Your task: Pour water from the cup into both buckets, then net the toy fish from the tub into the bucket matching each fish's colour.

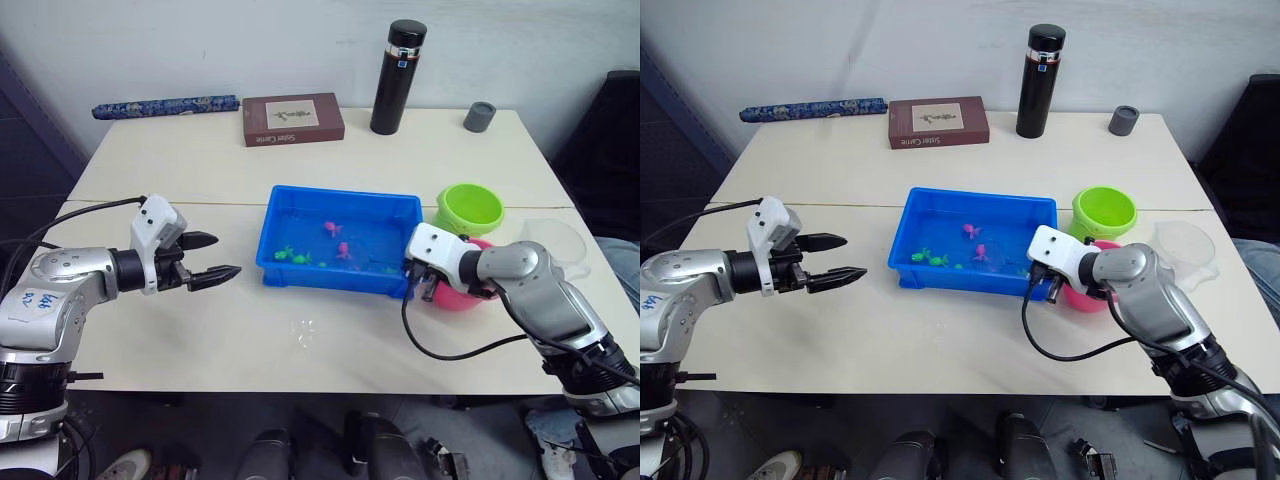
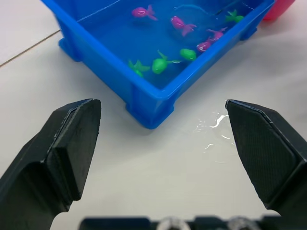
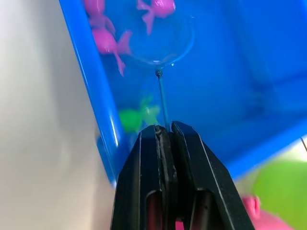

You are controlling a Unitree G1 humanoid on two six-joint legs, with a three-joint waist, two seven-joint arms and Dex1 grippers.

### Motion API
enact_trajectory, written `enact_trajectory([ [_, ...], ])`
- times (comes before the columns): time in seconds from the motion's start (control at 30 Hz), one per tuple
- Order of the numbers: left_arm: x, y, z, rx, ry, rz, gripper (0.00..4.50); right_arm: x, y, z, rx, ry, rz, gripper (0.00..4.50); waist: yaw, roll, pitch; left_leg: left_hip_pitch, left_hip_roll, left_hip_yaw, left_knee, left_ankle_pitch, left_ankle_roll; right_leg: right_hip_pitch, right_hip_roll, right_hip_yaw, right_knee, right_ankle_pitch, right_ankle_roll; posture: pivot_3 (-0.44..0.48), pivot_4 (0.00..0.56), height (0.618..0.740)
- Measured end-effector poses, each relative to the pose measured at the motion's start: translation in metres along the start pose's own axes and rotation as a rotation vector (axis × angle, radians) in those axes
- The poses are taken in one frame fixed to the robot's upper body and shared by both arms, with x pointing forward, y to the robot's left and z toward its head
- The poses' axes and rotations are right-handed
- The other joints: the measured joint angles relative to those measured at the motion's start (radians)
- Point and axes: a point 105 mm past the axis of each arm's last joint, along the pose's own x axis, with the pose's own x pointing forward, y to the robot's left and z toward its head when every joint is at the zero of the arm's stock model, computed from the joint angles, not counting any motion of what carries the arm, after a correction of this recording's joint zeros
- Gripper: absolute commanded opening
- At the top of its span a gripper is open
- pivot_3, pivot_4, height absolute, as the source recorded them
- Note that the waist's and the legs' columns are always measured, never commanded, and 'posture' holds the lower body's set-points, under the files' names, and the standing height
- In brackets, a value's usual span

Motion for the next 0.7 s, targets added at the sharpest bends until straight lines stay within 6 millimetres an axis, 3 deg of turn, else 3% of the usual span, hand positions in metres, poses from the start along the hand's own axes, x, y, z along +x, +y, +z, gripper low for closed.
enact_trajectory([
  [0.27, -0.001, 0.0, -0.003, -0.006, 0.007, 0.004, 4.47, 0.002, -0.003, 0.008, 0.09, -0.025, 0.001, 0.0, 0.0, 0.0, 0.0, 0.0, 0.0, 0.0, 0.0, 0.0, 0.0, 0.0, 0.0, 0.0, 0.0, 0.0, 0.0, 0.0, 0.15, 0.74],
  [0.57, 0.001, -0.003, 0.01, 0.053, -0.041, -0.03, 4.47, -0.025, -0.01, 0.016, 0.219, -0.088, 0.031, 0.0, 0.0, 0.0, 0.0, 0.0, 0.0, 0.0, 0.0, 0.0, 0.0, 0.0, 0.0, 0.0, 0.0, 0.0, 0.0, 0.0, 0.15, 0.74],
  [0.7, 0.002, -0.003, 0.018, 0.079, -0.062, -0.041, 4.47, -0.027, -0.01, 0.017, 0.243, -0.096, 0.038, 0.0, -0.001, 0.0, 0.0, 0.0, 0.0, 0.0, 0.0, 0.0, 0.0, 0.0, 0.0, 0.0, 0.0, 0.0, 0.0, 0.0, 0.15, 0.74],
])
